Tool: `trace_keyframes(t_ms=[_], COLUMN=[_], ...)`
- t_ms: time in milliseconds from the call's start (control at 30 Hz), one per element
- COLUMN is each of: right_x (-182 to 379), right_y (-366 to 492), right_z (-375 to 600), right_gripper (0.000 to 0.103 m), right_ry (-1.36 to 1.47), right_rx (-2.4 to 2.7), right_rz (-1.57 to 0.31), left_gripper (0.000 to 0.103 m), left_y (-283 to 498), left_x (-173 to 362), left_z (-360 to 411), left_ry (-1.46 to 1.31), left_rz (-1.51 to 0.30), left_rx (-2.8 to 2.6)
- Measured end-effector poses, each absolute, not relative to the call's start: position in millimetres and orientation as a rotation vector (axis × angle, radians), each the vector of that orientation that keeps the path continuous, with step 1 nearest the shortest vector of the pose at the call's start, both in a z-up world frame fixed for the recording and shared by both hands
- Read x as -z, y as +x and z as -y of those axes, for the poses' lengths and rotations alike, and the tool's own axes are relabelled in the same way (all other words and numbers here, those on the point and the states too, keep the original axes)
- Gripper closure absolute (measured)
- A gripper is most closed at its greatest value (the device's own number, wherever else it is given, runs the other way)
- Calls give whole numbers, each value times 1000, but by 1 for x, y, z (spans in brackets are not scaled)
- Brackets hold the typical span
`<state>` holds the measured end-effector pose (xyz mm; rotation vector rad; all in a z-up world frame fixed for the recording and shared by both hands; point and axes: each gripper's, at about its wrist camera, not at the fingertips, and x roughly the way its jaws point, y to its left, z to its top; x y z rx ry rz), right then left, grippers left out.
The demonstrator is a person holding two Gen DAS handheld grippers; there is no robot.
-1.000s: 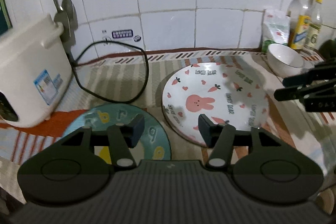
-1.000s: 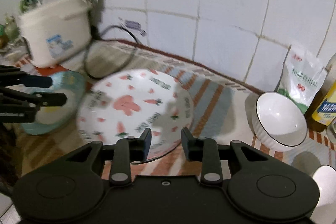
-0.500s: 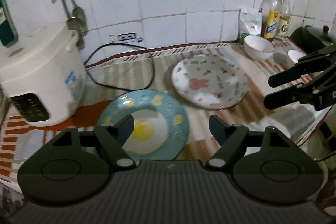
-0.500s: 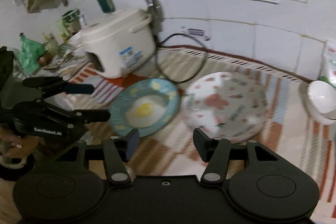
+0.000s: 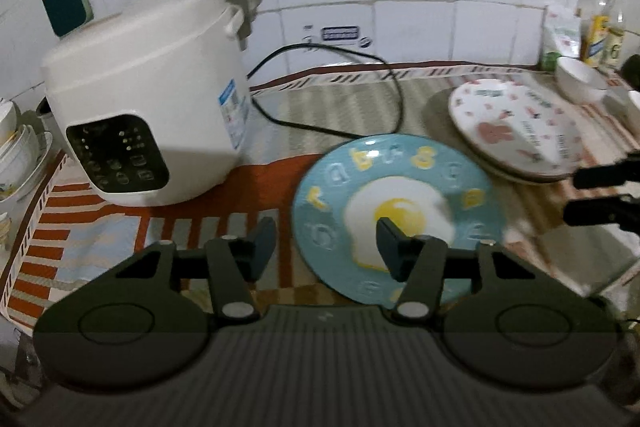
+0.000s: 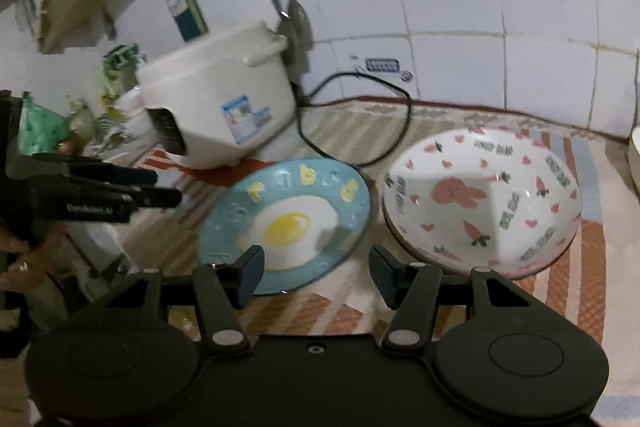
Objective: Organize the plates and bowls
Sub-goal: 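Lift the blue egg-print plate with the left gripper toward the plate stack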
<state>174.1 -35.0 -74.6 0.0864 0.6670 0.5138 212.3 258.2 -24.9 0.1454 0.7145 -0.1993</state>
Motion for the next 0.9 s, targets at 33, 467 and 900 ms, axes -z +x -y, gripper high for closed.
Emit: trace_keyframes(t_ms=[33,467,900], right_x=[80,131,148], right_y=[175,185,215], right_z=[36,18,-1], right_gripper=[40,54,66], right_ry=[97,159,214], right_rx=[-494,-442,-401], right_rz=[-652,-595,-609], left_gripper=[60,82,83], left_y=[217,257,285], left_x=[31,92,114], left_z=[-261,-283,-297], left_ry=[145,67,-154], left_rz=[-715,-695,-755], left_rx=[191,189,293])
